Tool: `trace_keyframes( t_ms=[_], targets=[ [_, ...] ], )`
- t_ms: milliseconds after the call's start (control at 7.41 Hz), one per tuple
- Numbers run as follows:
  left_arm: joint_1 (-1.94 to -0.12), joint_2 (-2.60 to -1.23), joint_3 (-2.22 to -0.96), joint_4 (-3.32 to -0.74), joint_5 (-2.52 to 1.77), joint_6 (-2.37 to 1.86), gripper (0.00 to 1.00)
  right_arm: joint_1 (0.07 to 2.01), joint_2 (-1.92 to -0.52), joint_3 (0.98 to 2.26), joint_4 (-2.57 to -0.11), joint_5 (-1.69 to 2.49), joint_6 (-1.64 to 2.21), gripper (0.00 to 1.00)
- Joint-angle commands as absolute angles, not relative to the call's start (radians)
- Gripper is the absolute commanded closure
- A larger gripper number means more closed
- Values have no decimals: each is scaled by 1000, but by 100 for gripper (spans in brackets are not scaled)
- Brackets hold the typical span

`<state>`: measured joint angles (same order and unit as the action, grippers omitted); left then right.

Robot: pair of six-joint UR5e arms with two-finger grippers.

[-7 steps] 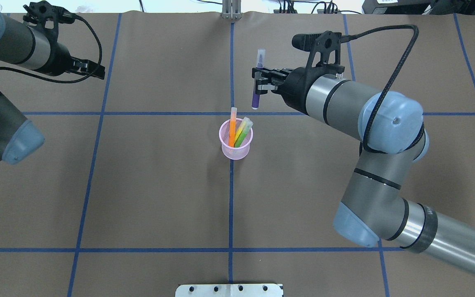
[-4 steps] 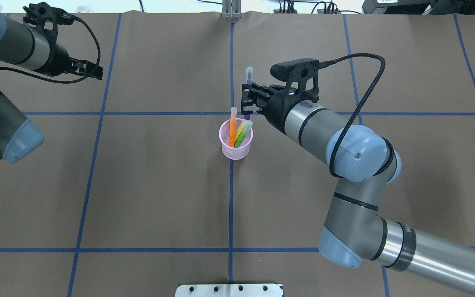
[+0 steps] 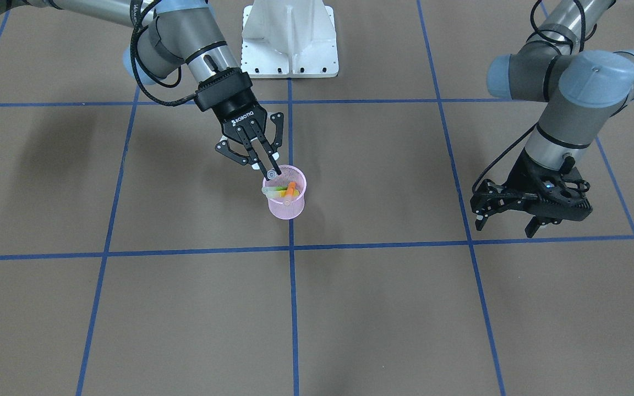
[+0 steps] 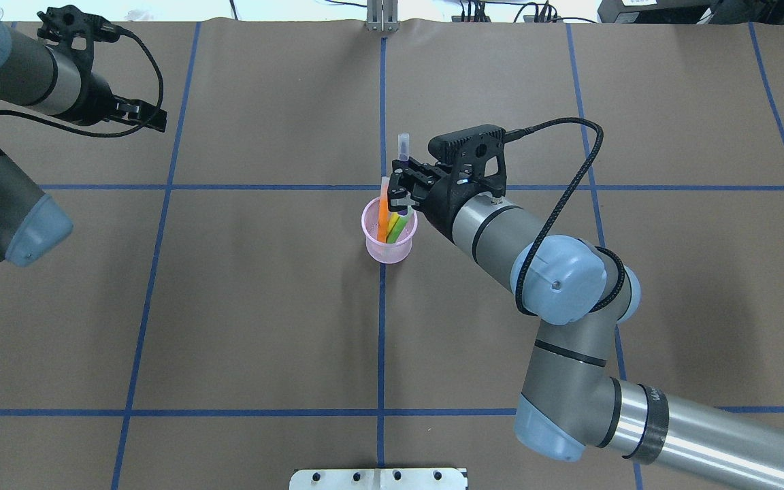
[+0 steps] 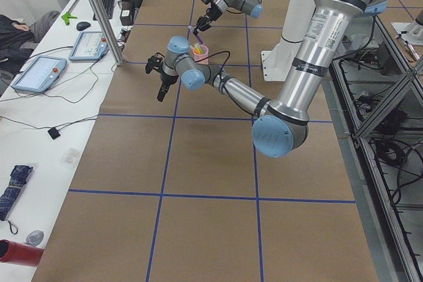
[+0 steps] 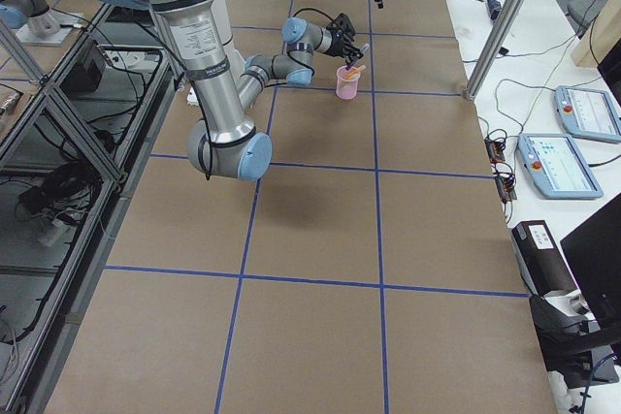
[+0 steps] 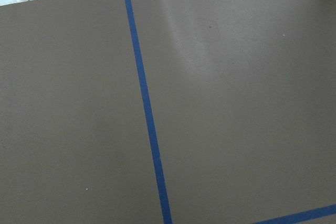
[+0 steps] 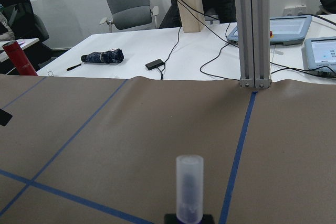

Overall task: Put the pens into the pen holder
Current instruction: 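Lower the purple marker into the pink cup and open the right gripper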

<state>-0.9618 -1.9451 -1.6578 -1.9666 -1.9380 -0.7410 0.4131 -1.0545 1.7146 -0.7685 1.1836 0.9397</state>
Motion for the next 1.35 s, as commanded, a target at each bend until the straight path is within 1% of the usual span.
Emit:
trace_keyframes(
  t_ms=[0, 540, 675, 810, 945, 1080, 1215],
  targets=[
    [-962, -1945, -1651, -1970, -1936, -741, 0, 387, -1029, 1665, -769, 1163, 939, 100],
    [-960, -1945, -1641, -1970, -1936, -741, 0, 368, -1031, 1649, -770, 1158, 939, 100],
    [-960, -1945, -1641, -1970, -1936, -741, 0, 368, -1028, 1649, -769, 1157, 939, 85],
    [-960, -1945, -1641, -1970, -1936, -741, 0, 368, -1025, 1649, -769, 1157, 940, 66],
    [-959, -1945, -1641, -1970, -1936, -741, 0, 368, -1019, 1651, -767, 1155, 943, 38],
    [-960, -1945, -1641, -1970, -1936, -741, 0, 368, -1020, 1649, -767, 1152, 943, 1],
    [-960, -1945, -1641, -1970, -1936, -741, 0, 368, -1017, 1661, -764, 1140, 949, 0]
  ],
)
